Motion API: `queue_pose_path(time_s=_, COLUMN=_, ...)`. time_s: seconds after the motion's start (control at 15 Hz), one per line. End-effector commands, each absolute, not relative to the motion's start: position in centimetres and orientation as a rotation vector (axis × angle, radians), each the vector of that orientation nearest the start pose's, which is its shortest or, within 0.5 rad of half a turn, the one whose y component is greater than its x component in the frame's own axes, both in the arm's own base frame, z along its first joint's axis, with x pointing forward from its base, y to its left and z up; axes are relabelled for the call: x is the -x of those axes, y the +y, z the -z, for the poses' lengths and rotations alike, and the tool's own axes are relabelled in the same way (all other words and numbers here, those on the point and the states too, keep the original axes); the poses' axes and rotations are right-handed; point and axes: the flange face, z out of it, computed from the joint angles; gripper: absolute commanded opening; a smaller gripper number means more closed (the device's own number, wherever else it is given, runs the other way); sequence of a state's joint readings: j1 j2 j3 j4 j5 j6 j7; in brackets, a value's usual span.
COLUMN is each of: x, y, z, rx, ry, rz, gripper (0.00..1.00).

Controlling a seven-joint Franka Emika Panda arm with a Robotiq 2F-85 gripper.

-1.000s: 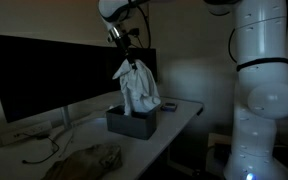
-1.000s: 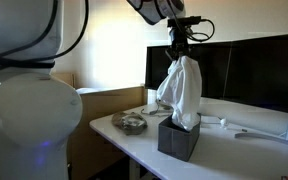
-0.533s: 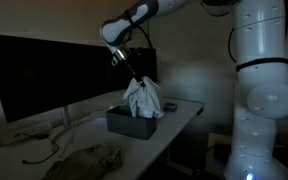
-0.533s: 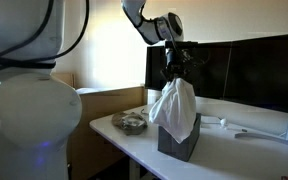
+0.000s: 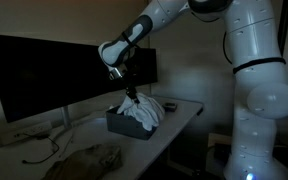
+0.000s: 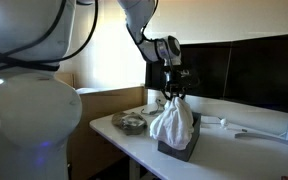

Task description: Put the clothes on the table into the grey box

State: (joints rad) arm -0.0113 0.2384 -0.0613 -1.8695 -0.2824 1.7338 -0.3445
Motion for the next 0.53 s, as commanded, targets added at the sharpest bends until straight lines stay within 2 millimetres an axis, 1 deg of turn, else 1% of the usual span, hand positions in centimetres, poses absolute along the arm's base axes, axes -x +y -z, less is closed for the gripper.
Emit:
queue_pose_path(time_s=0.0, x=-59.3, y=-6.4, z=-35.3, rx=3.277, ry=-0.421, rz=-0.602, gripper=0.12)
queue_pose_path(time_s=0.2, x=-61.3, y=-7.5, z=-34.1, rx=3.335, ry=-0.206, rz=-0.532, gripper=0.12)
queue_pose_path(time_s=0.47, x=-62.8, y=-9.3, z=-32.3, rx=3.396, ry=0.053, rz=-0.509, gripper=0.12)
